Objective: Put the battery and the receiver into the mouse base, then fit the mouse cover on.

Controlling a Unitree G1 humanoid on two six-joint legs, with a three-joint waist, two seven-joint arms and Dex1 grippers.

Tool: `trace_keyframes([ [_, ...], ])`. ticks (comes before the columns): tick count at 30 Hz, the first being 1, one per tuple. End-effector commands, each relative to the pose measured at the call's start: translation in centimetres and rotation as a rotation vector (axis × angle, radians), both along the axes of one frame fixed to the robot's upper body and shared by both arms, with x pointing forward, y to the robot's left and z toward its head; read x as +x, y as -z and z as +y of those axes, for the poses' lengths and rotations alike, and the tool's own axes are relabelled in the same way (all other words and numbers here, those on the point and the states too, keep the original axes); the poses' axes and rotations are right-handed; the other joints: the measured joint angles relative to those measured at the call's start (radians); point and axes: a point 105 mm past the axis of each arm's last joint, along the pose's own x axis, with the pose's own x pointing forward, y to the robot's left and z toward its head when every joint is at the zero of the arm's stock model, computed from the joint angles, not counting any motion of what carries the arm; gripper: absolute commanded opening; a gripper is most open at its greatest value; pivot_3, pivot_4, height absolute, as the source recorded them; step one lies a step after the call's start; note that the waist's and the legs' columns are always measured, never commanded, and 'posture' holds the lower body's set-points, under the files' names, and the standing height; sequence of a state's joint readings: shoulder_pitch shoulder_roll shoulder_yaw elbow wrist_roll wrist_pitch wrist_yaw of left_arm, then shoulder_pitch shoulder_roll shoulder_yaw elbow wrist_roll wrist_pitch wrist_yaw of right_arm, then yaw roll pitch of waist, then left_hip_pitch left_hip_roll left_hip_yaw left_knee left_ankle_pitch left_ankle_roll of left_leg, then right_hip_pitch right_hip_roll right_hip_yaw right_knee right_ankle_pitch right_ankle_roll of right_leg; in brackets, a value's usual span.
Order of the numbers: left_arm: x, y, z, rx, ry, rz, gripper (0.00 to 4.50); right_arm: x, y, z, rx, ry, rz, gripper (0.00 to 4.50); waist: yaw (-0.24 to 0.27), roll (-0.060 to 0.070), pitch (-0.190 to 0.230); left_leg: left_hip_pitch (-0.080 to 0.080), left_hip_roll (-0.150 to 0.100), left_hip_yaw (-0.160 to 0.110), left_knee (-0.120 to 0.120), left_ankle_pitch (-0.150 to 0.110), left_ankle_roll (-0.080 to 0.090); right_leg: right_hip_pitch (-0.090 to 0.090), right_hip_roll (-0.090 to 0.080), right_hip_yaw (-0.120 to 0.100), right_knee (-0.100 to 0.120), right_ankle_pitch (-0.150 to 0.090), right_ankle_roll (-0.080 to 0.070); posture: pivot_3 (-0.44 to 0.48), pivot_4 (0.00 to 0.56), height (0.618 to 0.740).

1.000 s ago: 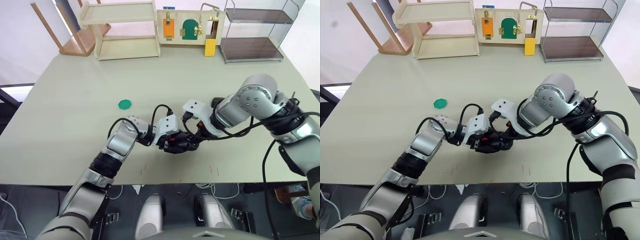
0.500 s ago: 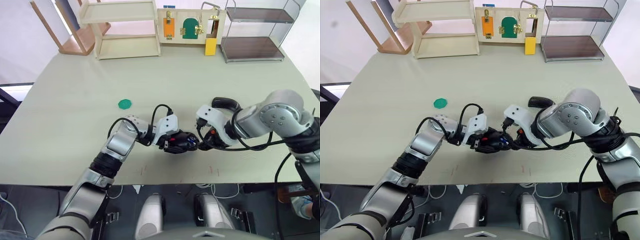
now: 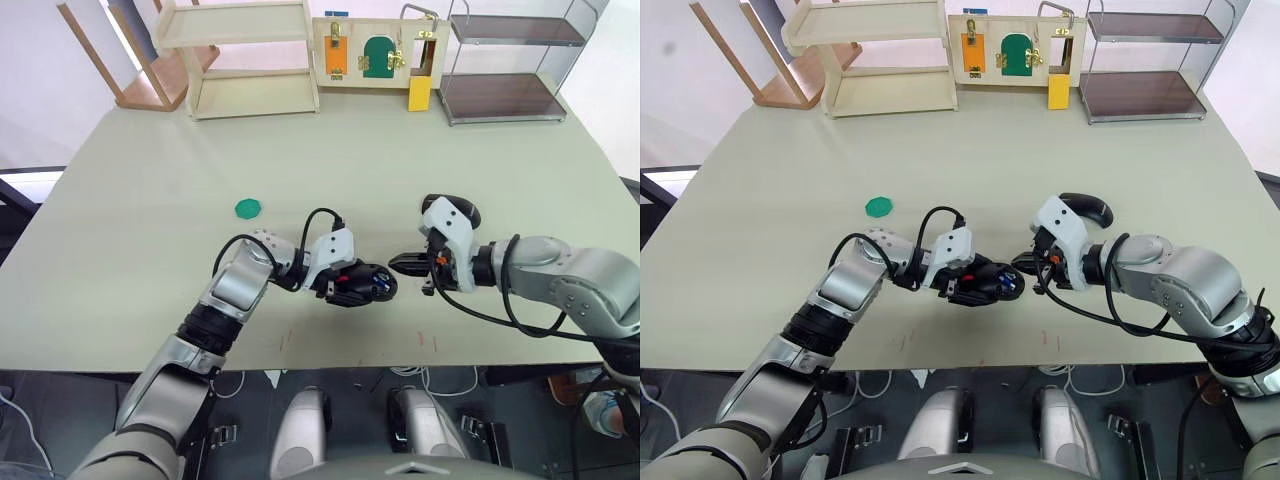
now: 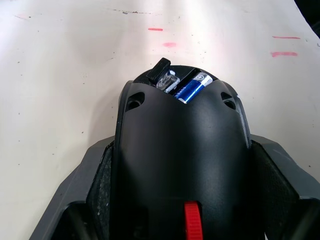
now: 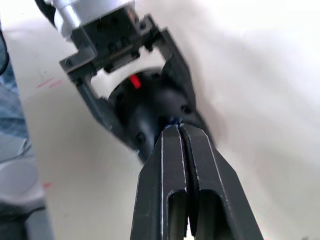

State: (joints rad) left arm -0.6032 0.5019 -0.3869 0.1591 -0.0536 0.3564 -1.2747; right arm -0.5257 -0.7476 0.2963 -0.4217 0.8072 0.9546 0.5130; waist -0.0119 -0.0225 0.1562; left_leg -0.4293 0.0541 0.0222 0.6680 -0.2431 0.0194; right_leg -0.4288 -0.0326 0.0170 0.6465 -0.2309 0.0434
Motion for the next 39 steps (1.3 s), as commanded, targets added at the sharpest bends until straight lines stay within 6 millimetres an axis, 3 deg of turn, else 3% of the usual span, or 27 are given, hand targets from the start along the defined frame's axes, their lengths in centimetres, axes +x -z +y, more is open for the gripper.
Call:
trace_keyframes([
  [1,-0.8,3.5,1.7,0.106,-0.044,0.120,3.01,0.0,-1.0,0.0,0.035,-0.040,-0.097,0.03,0.000,0.000,0.000,0.000,0.000,0.000,0.000,0.000,0.000,0.000,0.000,0.000,0.000,0.000,0.000,0.000,0.150,0.740],
  [7,-0.8,3.5,1.7,0.105,-0.047,0.120,3.01,1.1,0.7,-0.8,0.041,-0.017,-0.160,0.03,0.000,0.000,0.000,0.001,0.000,0.000,0.000,0.000,0.000,0.001,0.001,0.000,0.000,0.000,0.000,0.000,0.150,0.740],
  [19,-0.8,3.3,1.8,0.110,-0.044,0.119,3.01,1.3,1.2,0.2,0.137,-0.045,-0.159,0.03,-0.001,0.000,0.000,0.005,0.000,0.001,0.000,0.000,0.000,0.001,0.002,0.003,0.005,0.001,0.001,0.000,0.150,0.740],
  [39,-1.1,3.5,1.9,0.118,-0.038,0.120,3.01,1.4,2.2,0.8,0.139,-0.064,-0.150,0.03,-0.003,0.000,0.000,0.015,0.001,0.003,0.000,0.000,0.000,0.006,0.004,0.005,0.013,-0.001,-0.001,0.000,0.150,0.740],
])
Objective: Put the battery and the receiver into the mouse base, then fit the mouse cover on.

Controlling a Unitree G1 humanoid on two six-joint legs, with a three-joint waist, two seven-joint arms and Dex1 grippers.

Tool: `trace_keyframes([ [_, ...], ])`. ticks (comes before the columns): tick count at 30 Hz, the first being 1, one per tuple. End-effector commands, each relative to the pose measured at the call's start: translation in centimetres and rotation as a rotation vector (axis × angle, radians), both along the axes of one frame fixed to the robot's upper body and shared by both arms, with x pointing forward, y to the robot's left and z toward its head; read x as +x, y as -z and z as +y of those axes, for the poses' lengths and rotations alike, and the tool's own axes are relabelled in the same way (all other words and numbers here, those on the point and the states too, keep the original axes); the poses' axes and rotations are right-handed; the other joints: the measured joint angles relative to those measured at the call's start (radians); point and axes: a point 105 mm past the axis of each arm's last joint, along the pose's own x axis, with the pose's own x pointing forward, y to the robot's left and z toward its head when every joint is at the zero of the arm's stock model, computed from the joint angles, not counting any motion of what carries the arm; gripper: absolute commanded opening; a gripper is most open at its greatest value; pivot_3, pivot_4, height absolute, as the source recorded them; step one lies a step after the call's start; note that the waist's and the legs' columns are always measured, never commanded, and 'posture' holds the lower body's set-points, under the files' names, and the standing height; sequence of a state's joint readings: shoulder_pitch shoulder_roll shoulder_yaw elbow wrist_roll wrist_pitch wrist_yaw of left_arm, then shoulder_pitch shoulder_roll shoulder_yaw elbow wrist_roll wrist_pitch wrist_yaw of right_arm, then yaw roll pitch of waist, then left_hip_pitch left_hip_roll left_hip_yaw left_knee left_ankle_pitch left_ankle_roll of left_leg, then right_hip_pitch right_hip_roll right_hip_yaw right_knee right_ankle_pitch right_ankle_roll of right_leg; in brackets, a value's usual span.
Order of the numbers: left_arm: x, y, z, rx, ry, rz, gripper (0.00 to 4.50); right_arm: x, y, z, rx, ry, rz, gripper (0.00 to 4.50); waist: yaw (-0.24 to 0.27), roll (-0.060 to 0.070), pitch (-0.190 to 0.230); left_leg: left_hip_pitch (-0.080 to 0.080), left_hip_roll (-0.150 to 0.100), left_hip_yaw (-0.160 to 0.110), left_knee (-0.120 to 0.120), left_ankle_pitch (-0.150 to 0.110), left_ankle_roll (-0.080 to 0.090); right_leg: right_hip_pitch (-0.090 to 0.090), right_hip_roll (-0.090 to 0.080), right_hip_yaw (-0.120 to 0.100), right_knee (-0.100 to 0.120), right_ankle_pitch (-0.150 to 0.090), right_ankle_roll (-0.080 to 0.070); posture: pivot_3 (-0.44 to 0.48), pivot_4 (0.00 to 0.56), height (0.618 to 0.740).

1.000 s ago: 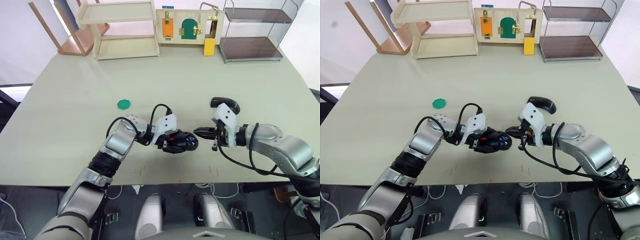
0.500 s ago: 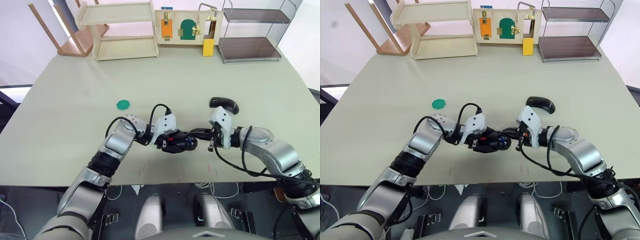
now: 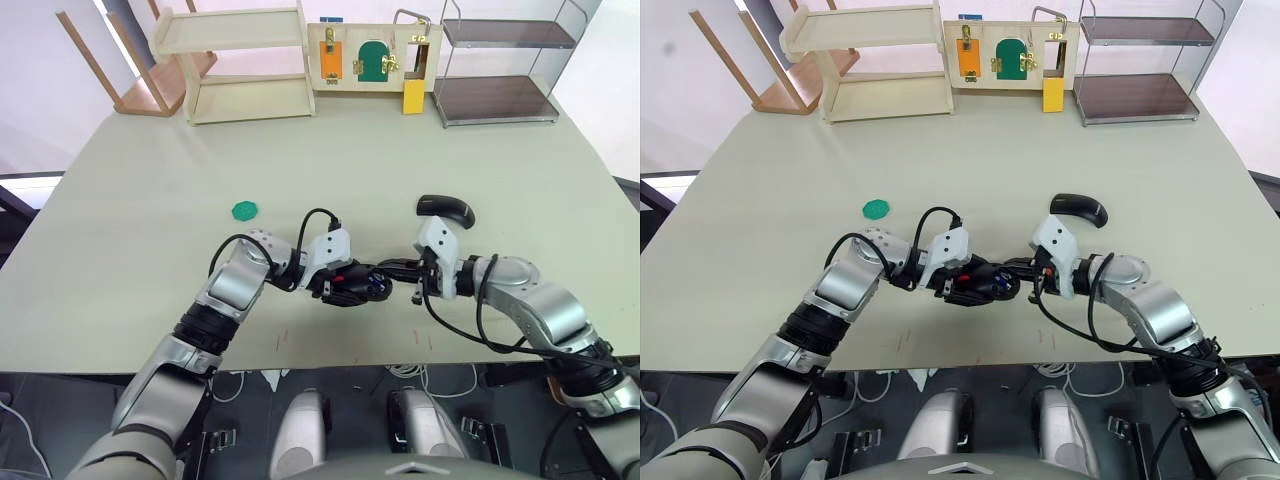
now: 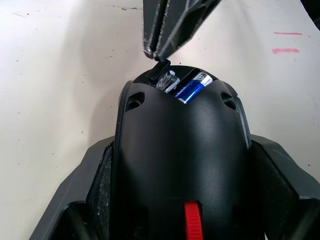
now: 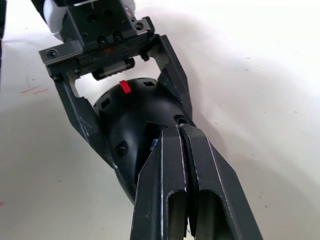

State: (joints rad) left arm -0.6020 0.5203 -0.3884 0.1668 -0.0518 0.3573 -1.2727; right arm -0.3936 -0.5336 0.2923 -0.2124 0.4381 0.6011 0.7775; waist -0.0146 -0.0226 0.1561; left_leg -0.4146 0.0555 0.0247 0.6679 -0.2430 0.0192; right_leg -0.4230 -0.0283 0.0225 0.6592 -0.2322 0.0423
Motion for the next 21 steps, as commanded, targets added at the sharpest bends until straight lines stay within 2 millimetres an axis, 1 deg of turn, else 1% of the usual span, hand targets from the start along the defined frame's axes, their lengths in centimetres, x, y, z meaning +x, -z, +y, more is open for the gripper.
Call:
trace_keyframes([
  [1,-1.2,3.2,1.3,0.099,-0.021,0.116,3.01,0.2,-1.0,-0.3,0.019,0.006,-0.047,0.03,0.000,0.000,0.000,0.000,0.000,0.000,0.000,0.000,0.000,0.000,0.000,0.000,0.000,0.000,0.000,0.000,0.150,0.740],
  [6,-1.2,3.2,1.3,0.100,-0.018,0.115,3.01,0.3,-0.4,-0.4,-0.004,0.009,-0.034,0.03,0.000,0.000,0.000,0.000,0.000,0.000,0.000,0.000,0.000,0.000,0.000,0.000,0.000,0.000,0.000,0.000,0.150,0.740],
  [11,-1.3,3.2,1.3,0.099,-0.018,0.116,3.01,0.4,-0.3,-0.1,0.000,0.012,-0.025,0.03,0.000,0.000,0.000,0.000,0.000,0.000,0.000,0.000,0.000,0.000,0.000,0.000,0.000,0.000,0.000,0.000,0.150,0.740],
  [18,-1.5,3.2,1.3,0.099,-0.020,0.119,3.01,0.1,0.7,0.0,-0.020,0.001,0.004,0.03,0.000,0.000,0.000,0.000,0.000,0.000,0.000,0.000,0.000,0.000,0.000,0.000,0.000,0.000,0.000,0.000,0.150,0.740],
  [21,-1.5,3.2,1.3,0.099,-0.023,0.119,3.01,0.0,1.6,-0.1,-0.041,0.009,0.032,0.03,0.000,0.000,0.000,0.000,0.000,0.000,0.000,0.000,0.000,0.000,0.000,0.000,0.000,0.000,0.000,0.000,0.150,0.740],
])
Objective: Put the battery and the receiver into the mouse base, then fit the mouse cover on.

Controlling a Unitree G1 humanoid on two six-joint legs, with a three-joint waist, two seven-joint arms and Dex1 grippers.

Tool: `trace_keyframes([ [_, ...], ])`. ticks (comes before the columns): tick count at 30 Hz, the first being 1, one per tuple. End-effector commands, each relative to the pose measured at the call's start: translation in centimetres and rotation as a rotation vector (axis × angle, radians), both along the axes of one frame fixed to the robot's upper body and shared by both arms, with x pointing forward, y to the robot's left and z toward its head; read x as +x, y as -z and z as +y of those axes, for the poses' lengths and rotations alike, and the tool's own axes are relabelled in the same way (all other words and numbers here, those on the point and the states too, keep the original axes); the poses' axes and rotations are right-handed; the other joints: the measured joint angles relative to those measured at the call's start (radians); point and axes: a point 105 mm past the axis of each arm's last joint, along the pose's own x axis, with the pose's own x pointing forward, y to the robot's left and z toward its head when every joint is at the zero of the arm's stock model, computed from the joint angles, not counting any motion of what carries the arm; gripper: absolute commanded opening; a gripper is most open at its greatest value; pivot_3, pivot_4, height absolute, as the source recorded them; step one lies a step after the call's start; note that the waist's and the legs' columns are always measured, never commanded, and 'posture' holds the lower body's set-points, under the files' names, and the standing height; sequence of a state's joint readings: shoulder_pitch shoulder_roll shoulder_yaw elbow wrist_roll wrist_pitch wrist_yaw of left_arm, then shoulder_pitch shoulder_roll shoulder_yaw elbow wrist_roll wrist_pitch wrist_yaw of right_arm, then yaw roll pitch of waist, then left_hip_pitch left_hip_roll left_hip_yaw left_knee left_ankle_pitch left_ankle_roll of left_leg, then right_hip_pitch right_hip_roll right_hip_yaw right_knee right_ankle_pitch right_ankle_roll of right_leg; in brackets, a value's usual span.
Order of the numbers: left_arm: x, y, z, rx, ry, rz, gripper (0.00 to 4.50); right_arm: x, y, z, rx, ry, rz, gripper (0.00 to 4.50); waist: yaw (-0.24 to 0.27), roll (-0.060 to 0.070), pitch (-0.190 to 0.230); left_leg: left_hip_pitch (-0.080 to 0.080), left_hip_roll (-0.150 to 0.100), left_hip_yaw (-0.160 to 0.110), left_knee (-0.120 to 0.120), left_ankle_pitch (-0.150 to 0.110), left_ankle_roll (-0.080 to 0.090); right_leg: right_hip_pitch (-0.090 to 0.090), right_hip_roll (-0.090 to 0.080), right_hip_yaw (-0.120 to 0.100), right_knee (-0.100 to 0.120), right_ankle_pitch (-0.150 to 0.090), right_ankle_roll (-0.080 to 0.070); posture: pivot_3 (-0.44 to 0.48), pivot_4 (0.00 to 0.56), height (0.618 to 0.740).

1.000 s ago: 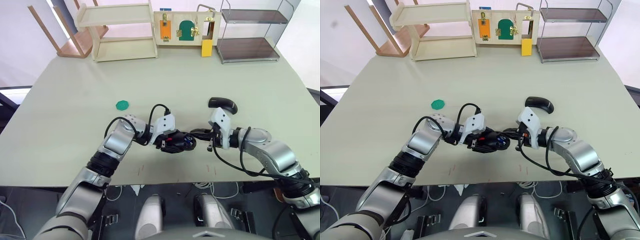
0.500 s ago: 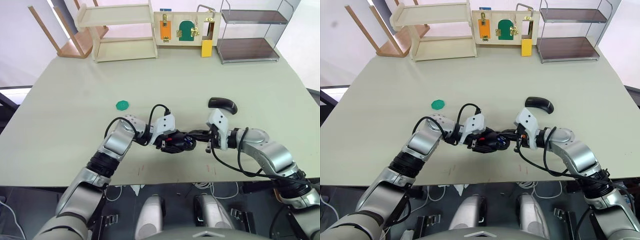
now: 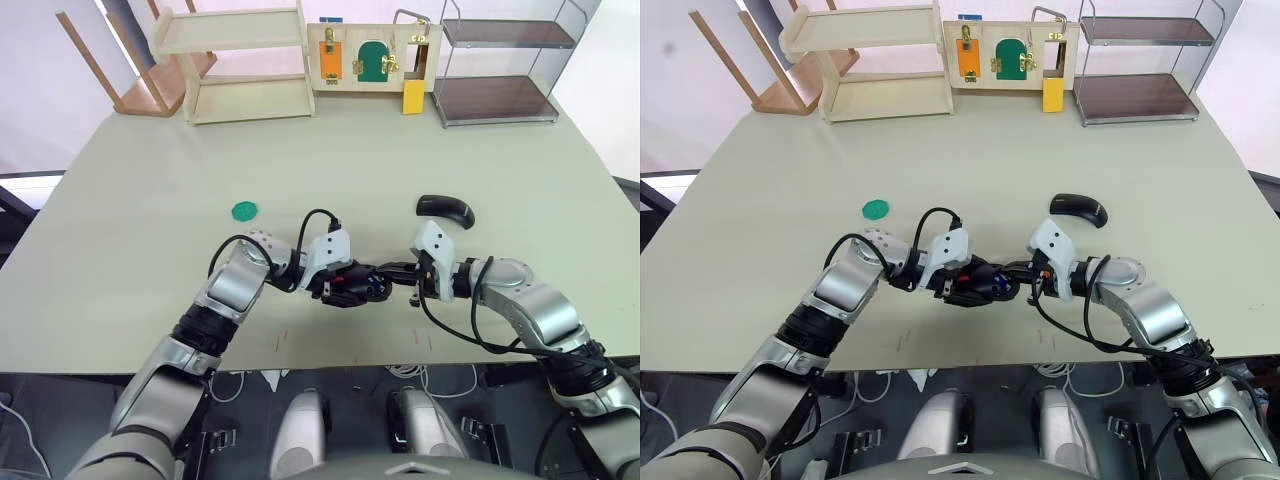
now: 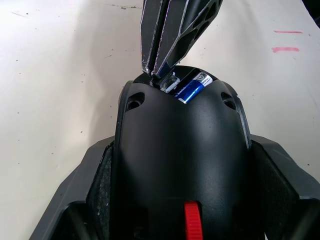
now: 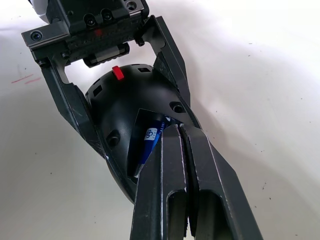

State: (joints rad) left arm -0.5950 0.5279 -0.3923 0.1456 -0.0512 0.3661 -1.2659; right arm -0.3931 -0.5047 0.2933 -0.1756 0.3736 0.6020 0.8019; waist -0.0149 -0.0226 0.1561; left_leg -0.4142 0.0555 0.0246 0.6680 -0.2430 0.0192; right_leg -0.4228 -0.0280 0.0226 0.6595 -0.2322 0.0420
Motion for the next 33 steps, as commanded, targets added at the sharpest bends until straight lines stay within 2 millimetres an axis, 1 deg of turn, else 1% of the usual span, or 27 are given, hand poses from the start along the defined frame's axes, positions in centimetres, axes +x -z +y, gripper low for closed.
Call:
trace_keyframes([
  [1,-1.3,3.2,1.3,0.092,-0.023,0.125,3.01,-0.4,0.8,-0.1,-0.016,0.001,0.024,0.03,0.000,0.000,0.000,0.000,0.000,0.000,0.000,0.000,0.000,0.000,0.000,0.000,0.000,0.000,0.000,0.000,0.150,0.740],
  [7,-1.5,3.2,1.4,0.095,-0.022,0.128,3.01,-0.7,2.3,-0.1,-0.057,-0.002,0.064,0.03,0.000,0.000,-0.001,0.001,0.000,0.000,0.000,0.000,0.000,0.001,0.000,0.000,0.000,0.000,0.000,0.000,0.150,0.740],
  [15,-1.4,3.2,1.5,0.100,-0.028,0.131,3.01,-1.4,3.5,0.1,-0.103,-0.034,0.082,0.03,-0.002,0.001,-0.005,0.003,0.000,0.000,0.000,0.000,0.000,0.002,0.000,0.000,0.001,-0.001,0.000,0.000,0.150,0.740],
  [19,-1.4,3.2,1.6,0.100,-0.030,0.133,3.01,-1.2,4.0,0.1,-0.125,-0.033,0.081,0.03,-0.003,0.001,-0.005,0.007,0.000,0.000,-0.001,0.000,0.000,0.006,0.000,0.000,0.001,-0.001,-0.001,0.000,0.150,0.740],
  [20,-1.4,3.2,1.6,0.100,-0.031,0.133,3.01,-1.2,4.2,0.1,-0.134,-0.028,0.084,0.03,-0.003,0.001,-0.005,0.009,0.000,0.000,-0.001,0.000,0.000,0.008,0.000,0.000,0.001,-0.004,-0.005,0.000,0.150,0.740],
  [22,-1.4,3.2,1.6,0.101,-0.033,0.132,3.01,-1.0,4.4,0.0,-0.145,-0.020,0.087,0.03,-0.003,0.001,-0.005,0.014,0.000,0.001,-0.004,0.000,0.000,0.011,0.000,0.002,0.001,-0.005,-0.006,0.000,0.150,0.740],
  [25,-1.4,3.2,1.7,0.101,-0.035,0.132,3.01,-0.5,4.8,-0.1,-0.151,0.016,0.111,0.03,-0.003,0.001,-0.006,0.015,0.001,0.001,-0.005,0.000,0.000,0.011,0.001,0.002,0.001,-0.005,-0.006,0.000,0.150,0.740],
  [29,-1.4,3.2,1.7,0.101,-0.037,0.133,3.01,-0.7,5.6,-0.3,-0.181,0.022,0.151,0.03,-0.004,0.001,-0.009,0.016,0.001,0.002,-0.005,0.000,0.000,0.011,0.001,0.002,0.001,-0.005,-0.007,0.000,0.150,0.740],
  [31,-1.4,3.3,1.8,0.103,-0.039,0.133,3.01,-0.7,5.5,-0.2,-0.168,0.022,0.150,0.03,-0.004,0.001,-0.010,0.016,0.001,0.002,-0.006,0.000,0.000,0.011,0.001,0.002,0.001,-0.006,-0.007,0.000,0.150,0.740],
  [33,-1.4,3.3,1.8,0.104,-0.039,0.133,3.01,-0.6,5.0,0.0,-0.134,0.022,0.133,0.03,-0.004,0.001,-0.011,0.017,0.001,0.002,-0.006,0.000,0.000,0.011,0.002,0.002,0.001,-0.006,-0.007,0.000,0.150,0.740],
])
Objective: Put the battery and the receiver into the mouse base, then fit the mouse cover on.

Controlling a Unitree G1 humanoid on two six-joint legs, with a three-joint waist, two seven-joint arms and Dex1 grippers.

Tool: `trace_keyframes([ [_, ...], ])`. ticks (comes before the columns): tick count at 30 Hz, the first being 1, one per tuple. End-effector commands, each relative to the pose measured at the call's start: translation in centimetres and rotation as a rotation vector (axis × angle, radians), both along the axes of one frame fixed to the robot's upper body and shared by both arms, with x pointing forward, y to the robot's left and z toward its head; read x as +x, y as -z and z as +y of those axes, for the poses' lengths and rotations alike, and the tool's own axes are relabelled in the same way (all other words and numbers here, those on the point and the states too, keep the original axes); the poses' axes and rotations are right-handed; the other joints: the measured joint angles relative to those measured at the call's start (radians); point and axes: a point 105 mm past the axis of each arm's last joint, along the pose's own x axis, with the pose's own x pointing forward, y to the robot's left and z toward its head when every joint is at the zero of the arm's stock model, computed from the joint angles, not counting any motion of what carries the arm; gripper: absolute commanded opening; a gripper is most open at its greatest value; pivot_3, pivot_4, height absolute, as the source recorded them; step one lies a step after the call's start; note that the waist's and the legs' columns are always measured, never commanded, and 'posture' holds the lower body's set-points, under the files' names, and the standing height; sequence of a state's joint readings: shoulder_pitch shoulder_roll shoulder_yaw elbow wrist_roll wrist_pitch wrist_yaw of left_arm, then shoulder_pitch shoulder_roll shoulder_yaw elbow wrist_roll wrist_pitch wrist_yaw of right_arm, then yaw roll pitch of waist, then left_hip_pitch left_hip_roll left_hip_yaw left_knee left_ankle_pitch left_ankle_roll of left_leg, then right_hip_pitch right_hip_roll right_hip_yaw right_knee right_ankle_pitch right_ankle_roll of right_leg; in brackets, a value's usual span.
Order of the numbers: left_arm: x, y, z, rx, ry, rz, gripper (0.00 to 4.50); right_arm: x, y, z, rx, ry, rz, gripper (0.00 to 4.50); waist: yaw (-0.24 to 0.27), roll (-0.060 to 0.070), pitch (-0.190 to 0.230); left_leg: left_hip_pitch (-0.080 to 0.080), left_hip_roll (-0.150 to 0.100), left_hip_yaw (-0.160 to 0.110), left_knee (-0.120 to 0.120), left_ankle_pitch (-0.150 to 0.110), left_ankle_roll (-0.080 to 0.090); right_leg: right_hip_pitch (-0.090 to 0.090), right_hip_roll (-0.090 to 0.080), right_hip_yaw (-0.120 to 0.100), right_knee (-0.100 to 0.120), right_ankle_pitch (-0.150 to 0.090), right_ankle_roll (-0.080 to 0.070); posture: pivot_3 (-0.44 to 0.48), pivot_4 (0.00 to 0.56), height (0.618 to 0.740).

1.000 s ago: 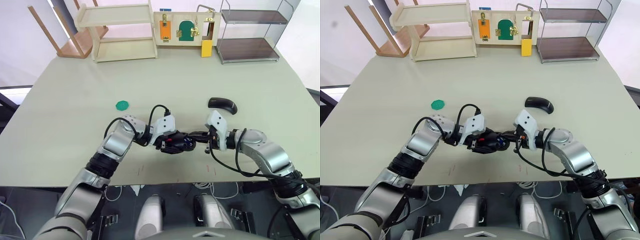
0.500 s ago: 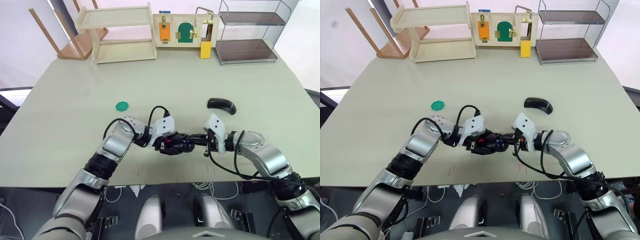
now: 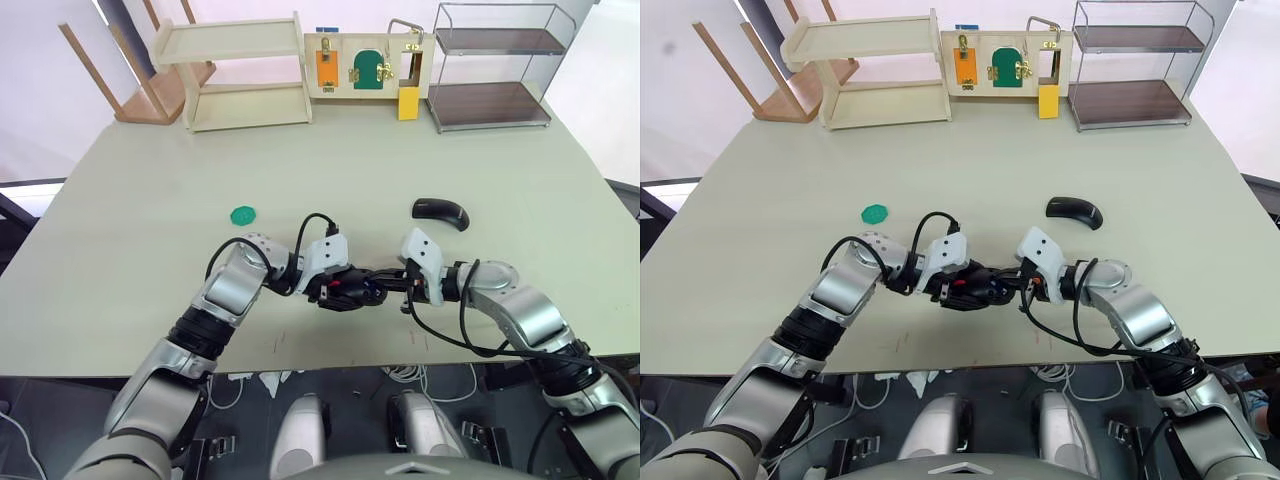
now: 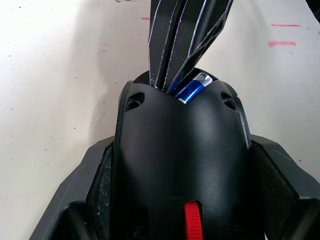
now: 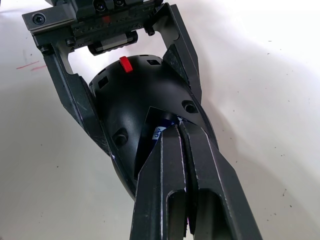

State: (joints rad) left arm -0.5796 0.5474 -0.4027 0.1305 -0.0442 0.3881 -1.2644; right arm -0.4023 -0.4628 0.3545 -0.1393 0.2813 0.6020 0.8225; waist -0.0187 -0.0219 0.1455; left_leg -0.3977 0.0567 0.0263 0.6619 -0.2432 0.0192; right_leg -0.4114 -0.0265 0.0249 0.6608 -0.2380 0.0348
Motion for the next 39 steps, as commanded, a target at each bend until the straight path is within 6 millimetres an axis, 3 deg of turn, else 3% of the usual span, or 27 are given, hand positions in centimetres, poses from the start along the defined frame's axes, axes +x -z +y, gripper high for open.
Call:
trace_keyframes([
  [1,-1.1,2.7,1.3,0.074,-0.027,0.115,3.01,-0.3,3.0,-1.1,-0.058,0.061,0.105,0.03,0.000,0.000,-0.001,0.000,0.000,0.000,0.000,0.000,0.000,0.000,0.000,0.000,0.000,0.000,0.000,0.000,0.150,0.740],
  [9,-1.1,2.7,1.4,0.077,-0.028,0.114,3.01,-0.6,-0.2,-1.0,0.058,0.004,-0.073,0.03,0.001,0.000,0.000,0.000,0.000,0.000,-0.002,0.000,0.000,0.000,0.000,0.000,0.000,-0.001,-0.001,0.000,0.150,0.740],
  [18,-1.2,2.9,1.6,0.082,-0.026,0.116,3.01,-0.6,-3.0,-3.1,0.202,0.025,-0.180,0.03,0.000,0.000,0.000,0.000,0.000,0.000,-0.003,0.000,0.000,-0.001,0.000,0.000,0.000,-0.001,-0.001,0.000,0.150,0.740],
  [20,-1.2,3.0,1.7,0.085,-0.026,0.116,3.01,-1.2,-4.5,-3.8,0.312,0.004,-0.257,0.03,0.002,0.000,0.000,0.000,0.000,-0.001,-0.003,0.000,0.000,-0.001,0.000,0.000,0.000,-0.001,-0.002,0.000,0.150,0.740],
  [28,-1.0,2.9,1.6,0.085,-0.030,0.111,3.01,-2.2,-3.7,-7.4,0.268,-0.067,-0.216,0.03,0.001,0.000,0.001,0.001,0.000,0.000,-0.006,0.000,0.000,-0.001,0.001,0.000,-0.001,-0.002,-0.002,0.000,0.150,0.740],
  [31,-1.0,2.9,1.7,0.085,-0.035,0.112,3.01,-2.4,-3.5,-9.1,0.266,-0.070,-0.189,0.46,0.002,0.000,0.001,0.001,0.000,-0.001,-0.006,0.000,0.000,-0.001,0.001,0.000,-0.001,-0.002,-0.002,0.000,0.150,0.740],
  [34,-0.9,3.0,1.9,0.089,-0.040,0.108,3.01,-2.7,-3.2,-10.1,0.257,-0.083,-0.181,1.63,0.001,0.000,0.001,0.001,0.000,0.000,-0.006,0.000,0.000,-0.001,0.001,0.000,-0.002,-0.002,-0.002,0.000,0.150,0.740],
  [35,-0.9,3.0,1.9,0.089,-0.041,0.108,3.01,-2.9,-2.9,-10.4,0.243,-0.090,-0.185,2.25,0.001,0.000,0.001,0.001,0.000,0.000,-0.006,0.000,0.000,-0.001,0.001,0.000,-0.002,-0.002,-0.002,0.000,0.150,0.740],
  [38,-0.9,3.0,2.0,0.088,-0.046,0.105,3.01,-2.6,-3.0,-11.1,0.262,-0.059,-0.199,3.40,0.001,0.000,0.001,0.002,0.000,0.000,-0.006,0.000,0.000,-0.001,0.001,0.000,-0.001,-0.002,-0.002,0.000,0.150,0.740],
  [39,-0.8,3.0,2.0,0.090,-0.049,0.100,3.01,-2.6,-3.0,-11.2,0.264,-0.058,-0.200,3.99,0.001,0.000,0.001,0.002,0.000,0.000,-0.006,0.000,0.000,-0.001,0.001,0.000,-0.001,-0.002,-0.002,0.000,0.150,0.740],
])
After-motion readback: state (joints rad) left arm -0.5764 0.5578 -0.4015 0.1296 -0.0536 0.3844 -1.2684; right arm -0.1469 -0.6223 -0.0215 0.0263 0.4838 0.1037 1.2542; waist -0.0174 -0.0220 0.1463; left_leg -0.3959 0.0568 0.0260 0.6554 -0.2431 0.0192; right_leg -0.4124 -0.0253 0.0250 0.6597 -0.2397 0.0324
